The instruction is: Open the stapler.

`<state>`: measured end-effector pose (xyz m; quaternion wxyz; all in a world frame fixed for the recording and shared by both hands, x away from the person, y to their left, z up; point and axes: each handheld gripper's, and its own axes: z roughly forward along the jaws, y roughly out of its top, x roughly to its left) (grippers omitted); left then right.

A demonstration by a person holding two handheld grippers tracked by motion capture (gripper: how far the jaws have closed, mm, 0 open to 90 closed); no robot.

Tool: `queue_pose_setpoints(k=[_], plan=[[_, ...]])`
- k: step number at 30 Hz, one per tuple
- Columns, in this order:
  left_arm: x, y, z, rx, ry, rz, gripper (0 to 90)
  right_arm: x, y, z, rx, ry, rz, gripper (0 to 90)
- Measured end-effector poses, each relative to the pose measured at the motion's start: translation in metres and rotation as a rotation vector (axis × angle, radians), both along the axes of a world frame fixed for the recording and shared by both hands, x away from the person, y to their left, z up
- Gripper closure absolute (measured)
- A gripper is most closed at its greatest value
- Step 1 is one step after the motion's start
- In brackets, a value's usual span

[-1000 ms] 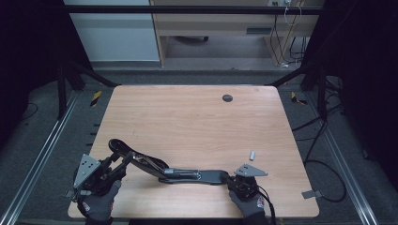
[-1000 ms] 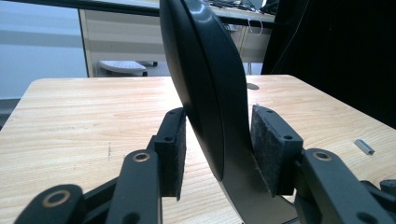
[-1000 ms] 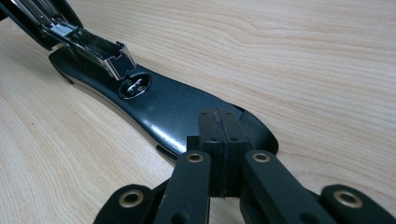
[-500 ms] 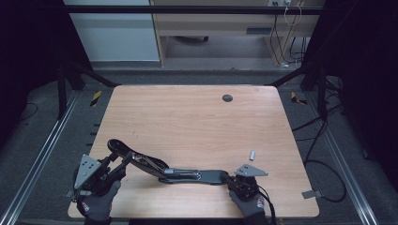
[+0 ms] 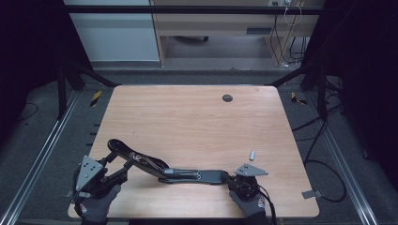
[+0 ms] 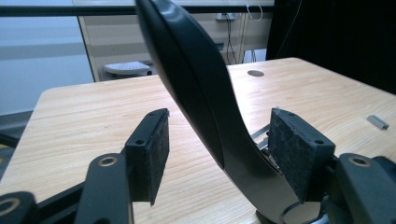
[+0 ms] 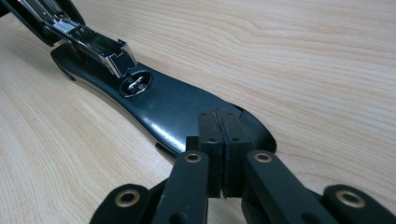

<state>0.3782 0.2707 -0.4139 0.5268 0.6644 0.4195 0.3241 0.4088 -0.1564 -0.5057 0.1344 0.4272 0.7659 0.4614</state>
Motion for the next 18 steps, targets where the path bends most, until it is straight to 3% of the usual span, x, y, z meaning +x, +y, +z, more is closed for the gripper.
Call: queue_pose_setpoints(k=[7,18], plan=[[0.000,0.001,0.001,0.024,0.020,-0.001,32.6,-0.001,-0.003,0.003,0.019,-0.009,-0.004,83.5],[0.002,0.006,0.017,0.015,-0.008,0.023,30.9,0.000,-0.009,0.009,0.014,-0.034,-0.006,68.9]])
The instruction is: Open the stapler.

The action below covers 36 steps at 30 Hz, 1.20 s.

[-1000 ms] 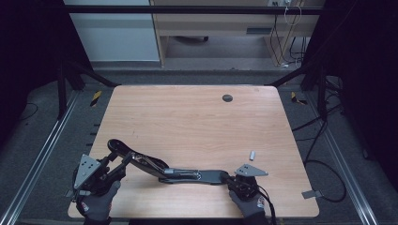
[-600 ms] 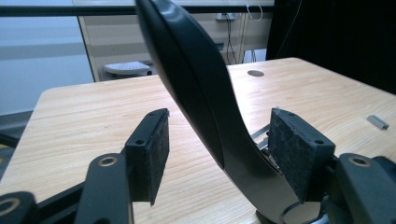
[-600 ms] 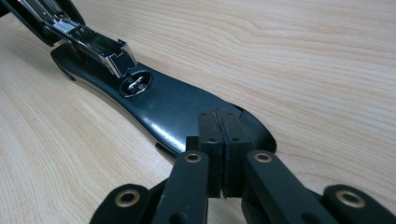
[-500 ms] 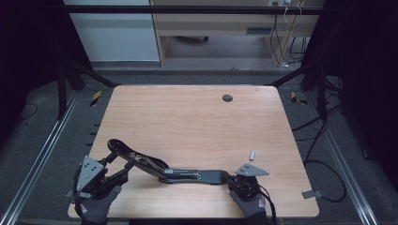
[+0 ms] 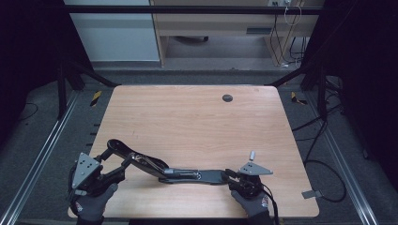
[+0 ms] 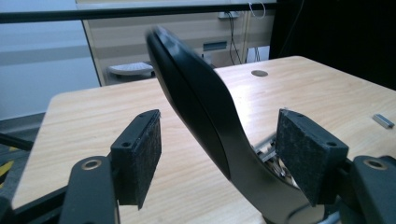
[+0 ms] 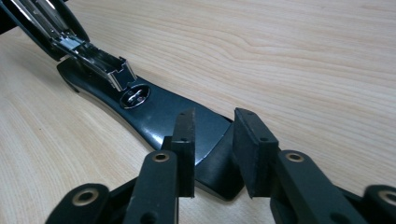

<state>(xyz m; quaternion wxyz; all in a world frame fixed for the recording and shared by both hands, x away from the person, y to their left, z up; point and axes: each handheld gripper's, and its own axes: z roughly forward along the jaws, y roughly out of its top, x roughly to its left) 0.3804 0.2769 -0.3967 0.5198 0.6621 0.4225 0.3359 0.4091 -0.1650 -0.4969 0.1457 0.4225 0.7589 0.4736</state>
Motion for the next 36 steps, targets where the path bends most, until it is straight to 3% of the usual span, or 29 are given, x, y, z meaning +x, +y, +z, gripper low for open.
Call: queue_pose_setpoints(k=[11,18,27,32,36], plan=[[0.012,0.011,0.023,-0.009,-0.037,0.055,30.3,0.001,-0.012,0.009,0.002,-0.026,-0.037,66.2],[0.016,0.017,0.037,-0.015,-0.058,0.083,30.2,0.002,-0.023,0.019,0.007,-0.067,-0.077,65.1],[0.020,0.029,0.054,-0.022,-0.085,0.131,32.4,0.009,-0.044,0.037,-0.036,-0.081,-0.154,66.6],[0.024,0.037,0.054,-0.018,-0.081,0.166,35.2,0.015,-0.059,0.040,-0.064,-0.064,-0.206,68.2],[0.029,0.044,0.046,-0.022,-0.065,0.196,38.0,0.020,-0.068,0.037,-0.090,-0.038,-0.242,68.3]])
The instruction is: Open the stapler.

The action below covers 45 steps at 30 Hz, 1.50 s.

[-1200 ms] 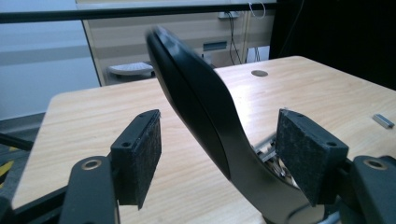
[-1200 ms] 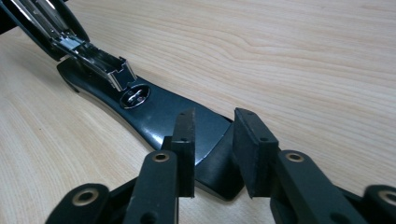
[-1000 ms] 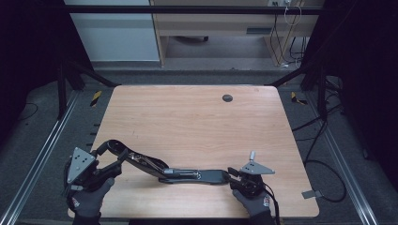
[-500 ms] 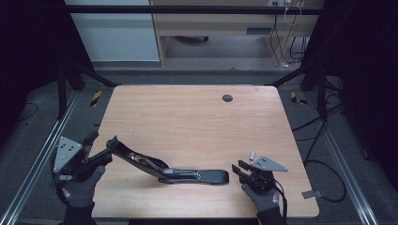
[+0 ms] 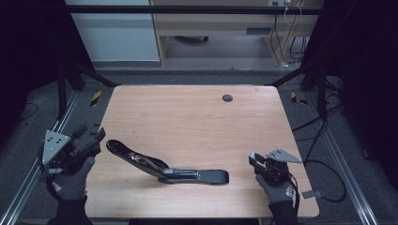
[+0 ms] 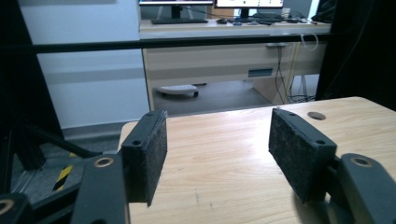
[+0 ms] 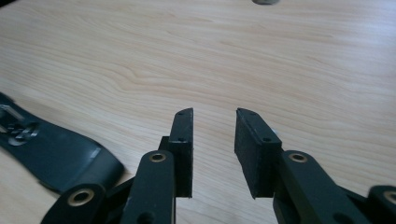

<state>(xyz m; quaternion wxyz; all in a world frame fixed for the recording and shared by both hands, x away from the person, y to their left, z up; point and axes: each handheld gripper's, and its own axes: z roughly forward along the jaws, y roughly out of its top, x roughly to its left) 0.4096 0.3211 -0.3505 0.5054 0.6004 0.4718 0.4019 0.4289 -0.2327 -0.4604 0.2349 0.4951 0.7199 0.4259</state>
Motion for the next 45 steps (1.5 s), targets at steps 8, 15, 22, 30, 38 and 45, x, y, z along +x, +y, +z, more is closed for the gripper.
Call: queue_pose_setpoints(k=[8,15,22,30,38,45], plan=[[0.007,0.013,-0.024,0.001,0.049,0.055,43.6,0.007,-0.010,-0.009,-0.011,0.040,-0.037,67.6],[0.009,0.016,-0.053,0.007,0.118,0.051,51.1,0.011,-0.013,-0.010,-0.006,0.045,-0.050,66.4],[0.010,0.008,-0.084,0.061,0.190,0.046,54.0,0.016,-0.013,-0.010,-0.016,0.060,-0.071,66.0],[0.009,0.000,-0.111,0.085,0.263,0.032,55.0,0.027,-0.009,-0.011,-0.052,0.084,-0.085,66.2],[0.006,-0.006,-0.126,0.083,0.306,0.025,52.8,0.040,-0.003,-0.006,-0.083,0.120,-0.100,66.6],[0.006,-0.014,-0.132,0.101,0.332,0.004,50.9,0.053,0.004,-0.009,-0.112,0.169,-0.123,66.8]])
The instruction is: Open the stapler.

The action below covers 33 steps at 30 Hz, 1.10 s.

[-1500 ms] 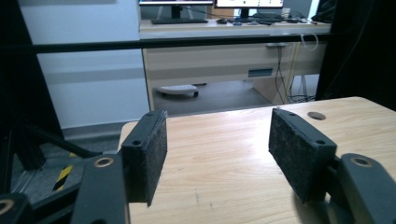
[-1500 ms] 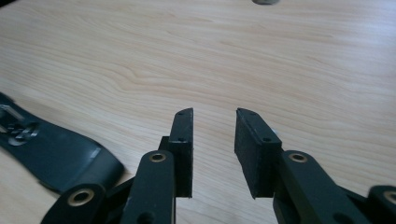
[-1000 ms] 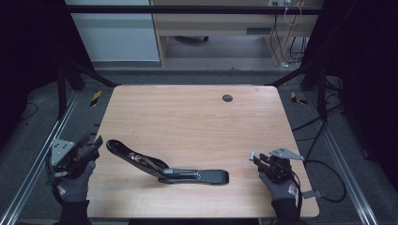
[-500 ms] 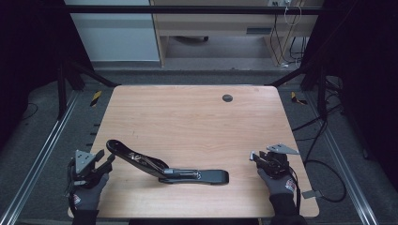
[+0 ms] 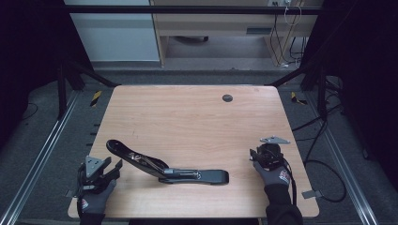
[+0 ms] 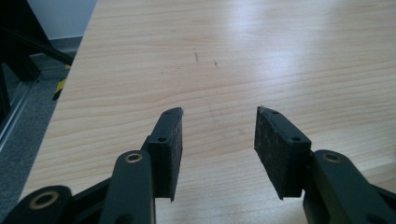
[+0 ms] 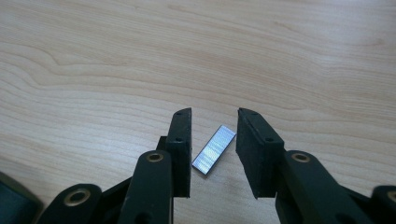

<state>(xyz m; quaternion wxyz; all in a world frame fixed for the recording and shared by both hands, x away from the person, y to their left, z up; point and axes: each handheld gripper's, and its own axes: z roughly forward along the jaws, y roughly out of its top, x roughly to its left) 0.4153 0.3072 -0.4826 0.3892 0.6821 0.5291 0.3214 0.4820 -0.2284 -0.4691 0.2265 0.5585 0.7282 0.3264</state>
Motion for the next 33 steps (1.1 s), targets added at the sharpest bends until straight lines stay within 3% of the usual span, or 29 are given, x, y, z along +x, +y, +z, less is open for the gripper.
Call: queue_pose_setpoints(k=[9,21,26,33], plan=[[0.001,-0.002,-0.004,0.003,0.014,-0.010,48.2,0.013,0.005,-0.012,-0.021,0.072,-0.026,68.3],[0.002,-0.001,-0.006,-0.005,0.025,-0.021,48.0,0.017,0.004,-0.017,-0.038,0.098,-0.023,78.1],[0.002,0.000,-0.006,-0.005,0.026,-0.024,48.0,0.017,0.004,-0.016,-0.053,0.105,0.002,78.3],[0.002,-0.001,-0.006,-0.004,0.026,-0.030,47.9,0.012,0.000,-0.015,-0.056,0.118,0.095,78.3]])
